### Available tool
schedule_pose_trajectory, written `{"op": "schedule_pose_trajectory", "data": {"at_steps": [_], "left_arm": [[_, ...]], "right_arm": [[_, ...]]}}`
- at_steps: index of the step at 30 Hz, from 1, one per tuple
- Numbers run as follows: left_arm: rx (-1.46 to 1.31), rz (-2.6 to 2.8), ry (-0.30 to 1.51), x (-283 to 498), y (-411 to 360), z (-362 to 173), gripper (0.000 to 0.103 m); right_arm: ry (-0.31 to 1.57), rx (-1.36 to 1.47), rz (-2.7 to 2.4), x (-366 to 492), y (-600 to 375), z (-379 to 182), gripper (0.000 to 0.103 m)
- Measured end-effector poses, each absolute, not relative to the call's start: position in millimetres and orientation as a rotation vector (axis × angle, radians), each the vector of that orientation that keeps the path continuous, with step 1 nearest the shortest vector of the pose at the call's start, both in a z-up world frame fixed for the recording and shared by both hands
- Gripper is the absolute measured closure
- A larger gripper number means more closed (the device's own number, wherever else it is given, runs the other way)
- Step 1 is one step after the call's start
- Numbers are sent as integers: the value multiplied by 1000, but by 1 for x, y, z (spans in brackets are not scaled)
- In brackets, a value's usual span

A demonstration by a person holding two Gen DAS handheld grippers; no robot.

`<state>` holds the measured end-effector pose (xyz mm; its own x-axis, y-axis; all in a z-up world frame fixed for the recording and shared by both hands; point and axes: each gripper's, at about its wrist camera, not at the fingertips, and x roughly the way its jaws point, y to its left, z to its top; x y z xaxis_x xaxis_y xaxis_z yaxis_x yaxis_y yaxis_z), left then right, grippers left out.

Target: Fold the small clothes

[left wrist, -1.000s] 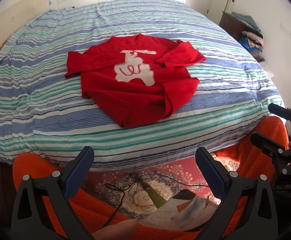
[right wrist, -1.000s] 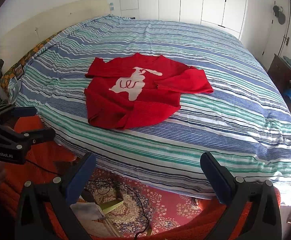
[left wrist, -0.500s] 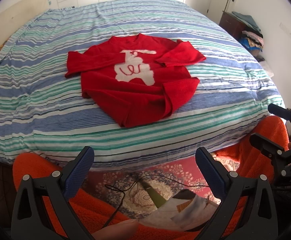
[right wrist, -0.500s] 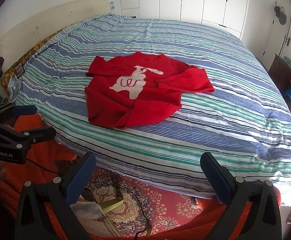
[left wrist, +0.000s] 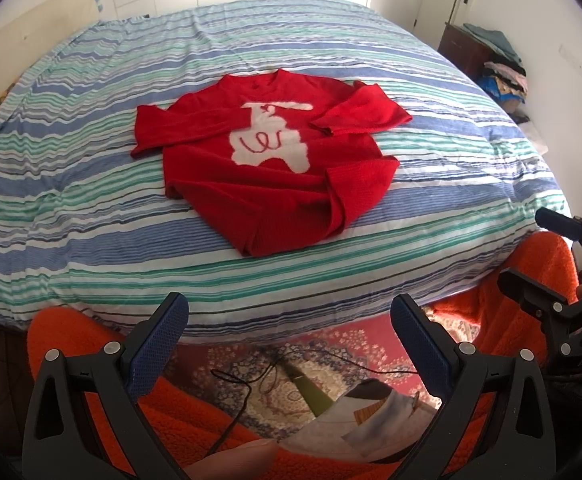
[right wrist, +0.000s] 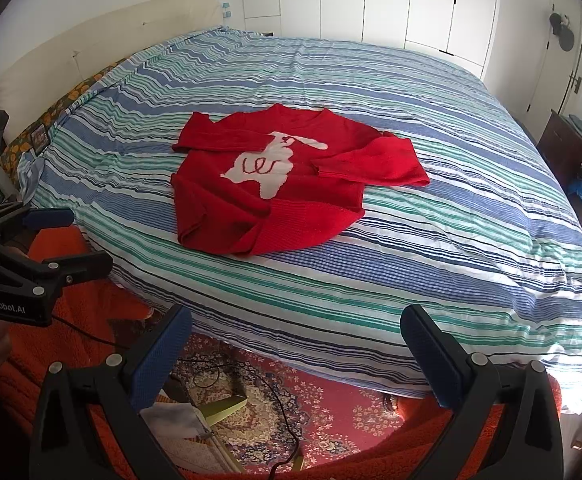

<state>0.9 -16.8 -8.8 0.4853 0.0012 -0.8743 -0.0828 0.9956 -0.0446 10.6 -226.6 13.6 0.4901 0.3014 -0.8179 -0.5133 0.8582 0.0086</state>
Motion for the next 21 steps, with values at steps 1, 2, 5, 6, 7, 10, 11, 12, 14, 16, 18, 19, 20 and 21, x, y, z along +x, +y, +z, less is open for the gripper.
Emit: {"op": "schedule_pose_trajectory", "data": {"at_steps": [1,2,5,6,7,10,11,12,14,16,18,19,20,21], "left_arm": [[-84,51,1063,1,-17,-9,2],[-83,52,1063,1,-17,-9,2],[-81,50,1063,2,-17,-8,2],[-80,50,1063,2,-17,-7,2],[-79,50,1064,3,-17,-7,2],[-80,51,1064,3,-17,-7,2],[-80,51,1064,3,-17,-7,2],[-80,51,1064,3,-17,-7,2],[-80,52,1063,3,-16,-7,2],[-83,55,1061,3,-16,-6,2],[-91,63,1052,1,-13,-5,2],[-99,68,1047,0,-11,-4,2],[-108,74,1046,-1,-9,-4,2],[-116,77,1046,-1,-7,-5,2]], "right_arm": [[936,-252,502,10,-226,13,0],[936,-253,503,10,-225,13,0],[939,-255,504,10,-224,13,0],[940,-257,505,10,-225,13,0],[940,-258,507,10,-225,14,0],[942,-262,511,11,-224,14,0],[943,-263,511,11,-224,14,0],[943,-264,512,11,-223,14,0],[943,-266,513,11,-223,14,0],[944,-267,512,11,-223,14,0],[947,-270,513,11,-222,14,0],[945,-273,516,11,-220,14,0],[941,-277,518,10,-219,15,0],[936,-281,520,8,-218,16,0]]}}
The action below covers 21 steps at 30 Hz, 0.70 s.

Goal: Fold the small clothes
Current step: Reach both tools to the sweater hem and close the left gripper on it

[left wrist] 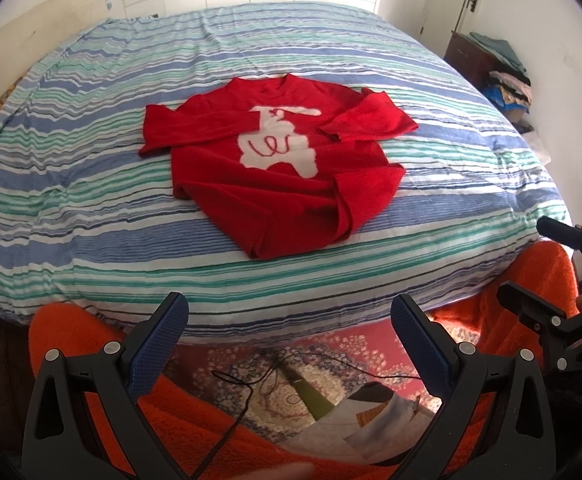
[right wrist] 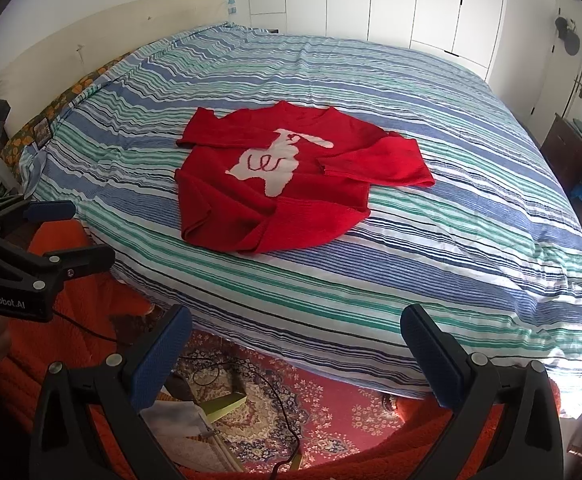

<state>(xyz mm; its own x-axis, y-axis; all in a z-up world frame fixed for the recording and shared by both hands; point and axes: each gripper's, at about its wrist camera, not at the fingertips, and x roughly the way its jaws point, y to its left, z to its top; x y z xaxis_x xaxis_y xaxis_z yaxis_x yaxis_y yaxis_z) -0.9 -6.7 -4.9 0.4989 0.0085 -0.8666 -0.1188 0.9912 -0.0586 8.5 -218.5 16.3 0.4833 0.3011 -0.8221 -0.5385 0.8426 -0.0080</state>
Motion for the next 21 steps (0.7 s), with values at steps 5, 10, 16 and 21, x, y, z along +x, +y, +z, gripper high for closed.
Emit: {"op": "schedule_pose_trajectory", "data": {"at_steps": [5,10,16,21], "left_arm": [[-129,71,1073,1,-7,-11,2],[-140,85,1067,2,-3,-11,2],[-146,158,1016,12,21,-11,2],[-139,282,963,39,53,-32,2]], "right_arm": [[912,-290,507,2,-219,18,0],[915,-262,492,7,-225,18,0],[921,-249,538,11,-224,15,0],[782,-329,558,51,-225,16,0]]}}
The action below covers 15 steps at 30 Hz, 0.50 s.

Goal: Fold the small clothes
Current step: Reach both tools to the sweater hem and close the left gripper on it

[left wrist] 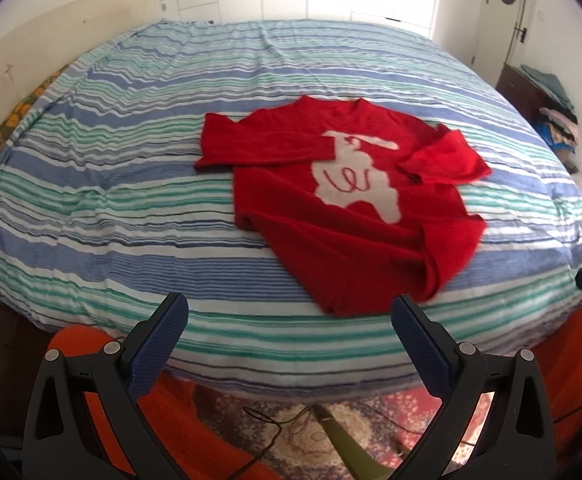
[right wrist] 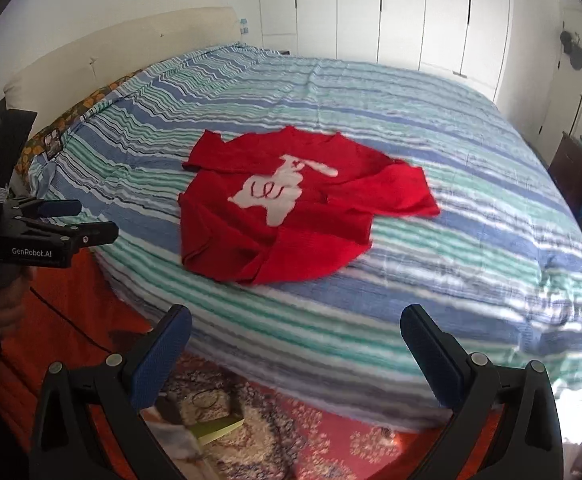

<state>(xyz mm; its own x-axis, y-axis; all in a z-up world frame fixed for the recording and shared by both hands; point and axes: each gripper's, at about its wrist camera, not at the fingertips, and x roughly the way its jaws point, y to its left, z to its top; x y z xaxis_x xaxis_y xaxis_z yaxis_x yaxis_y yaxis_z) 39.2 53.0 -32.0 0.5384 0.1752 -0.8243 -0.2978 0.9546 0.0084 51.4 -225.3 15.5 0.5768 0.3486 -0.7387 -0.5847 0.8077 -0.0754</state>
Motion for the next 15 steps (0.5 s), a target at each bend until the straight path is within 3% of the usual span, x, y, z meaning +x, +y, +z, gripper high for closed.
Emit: {"op": "schedule_pose_trajectory", "data": {"at_steps": [5,8,15], "left_arm": [[-277,339,998,39,78,-73,2],[-316,361,1038,28,84,-93,2],[-327,417,1080,26,93,-105,2]], "right_arm": [[754,-567,521,151,-200,-26,4],[792,-680,598,198,-167,-63,34],[836,-827,674,261,-98,-143,34]]}}
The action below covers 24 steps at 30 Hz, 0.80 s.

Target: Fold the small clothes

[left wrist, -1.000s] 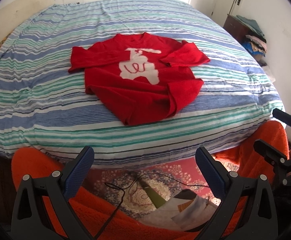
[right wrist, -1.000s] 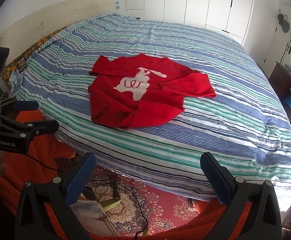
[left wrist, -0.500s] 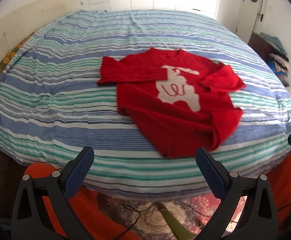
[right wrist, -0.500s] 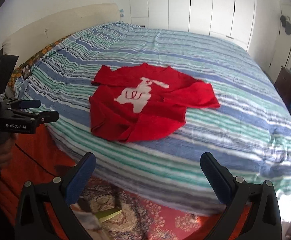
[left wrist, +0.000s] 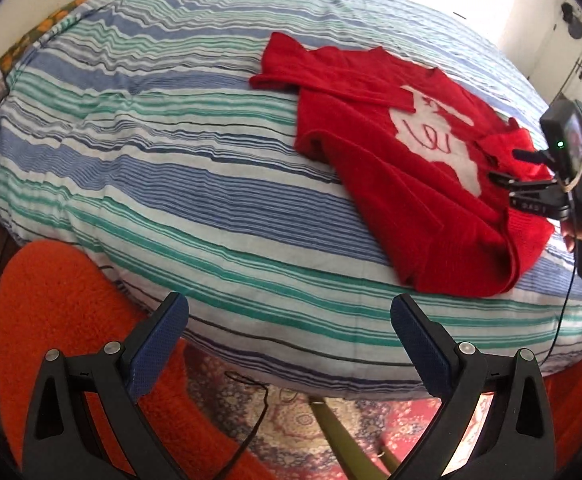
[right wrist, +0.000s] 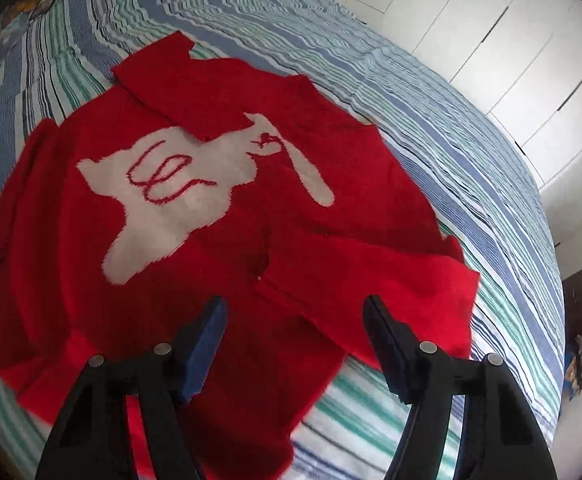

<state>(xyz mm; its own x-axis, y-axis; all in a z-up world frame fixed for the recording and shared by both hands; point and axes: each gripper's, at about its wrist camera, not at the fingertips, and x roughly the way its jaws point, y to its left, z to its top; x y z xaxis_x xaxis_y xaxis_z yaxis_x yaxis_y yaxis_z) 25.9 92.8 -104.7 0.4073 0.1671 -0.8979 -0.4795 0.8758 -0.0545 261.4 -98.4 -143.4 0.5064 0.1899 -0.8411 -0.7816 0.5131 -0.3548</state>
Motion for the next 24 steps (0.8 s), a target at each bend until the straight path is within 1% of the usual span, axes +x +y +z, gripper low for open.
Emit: {"op": "schedule_pose_trajectory", "data": {"at_steps": [2,4,5,6,8,10,12,13,14,15,16,17,18,19,20,22,24], "left_arm": [[-319,409,1083,30,93,-106,2],[-332,387,1082,35,94,-107,2],[-355,367,1080,36,96,-107,2],[-409,323,1075,39,100,-107,2],[-524,236,1056,45,107,-107,2],[-565,196,1047,53,105,-105,2],[-488,187,1051,68,89,-104,2],[-405,177,1069,78,75,-106,2],[-290,171,1090,90,59,-111,3],[-190,177,1100,100,46,-117,5],[-92,199,1114,110,34,-127,12],[-46,222,1136,118,30,-137,39],[-43,223,1177,124,32,-148,87],[-91,207,1206,125,39,-154,97],[-198,201,1191,118,52,-151,98],[-329,185,1142,95,74,-134,99],[-392,158,1103,67,88,-117,99]], "right_arm": [[860,-823,669,269,-92,-155,34],[854,-778,641,268,-97,-148,32],[850,-748,637,264,-102,-141,28],[849,-708,644,257,-110,-132,22],[879,-600,661,241,-131,-111,20],[982,-417,650,222,-160,-97,20],[1096,-211,604,198,-186,-94,20],[1133,-139,610,184,-192,-94,20],[1153,-92,626,169,-192,-95,20],[1147,-74,630,158,-188,-93,20],[1128,-64,628,148,-182,-91,20],[1106,-58,630,143,-175,-89,20],[1096,-61,634,142,-168,-88,20],[1096,-67,632,141,-161,-87,20],[1097,-70,624,142,-158,-84,20],[1091,-80,624,142,-160,-76,21],[1074,-117,596,141,-167,-68,20]]}}
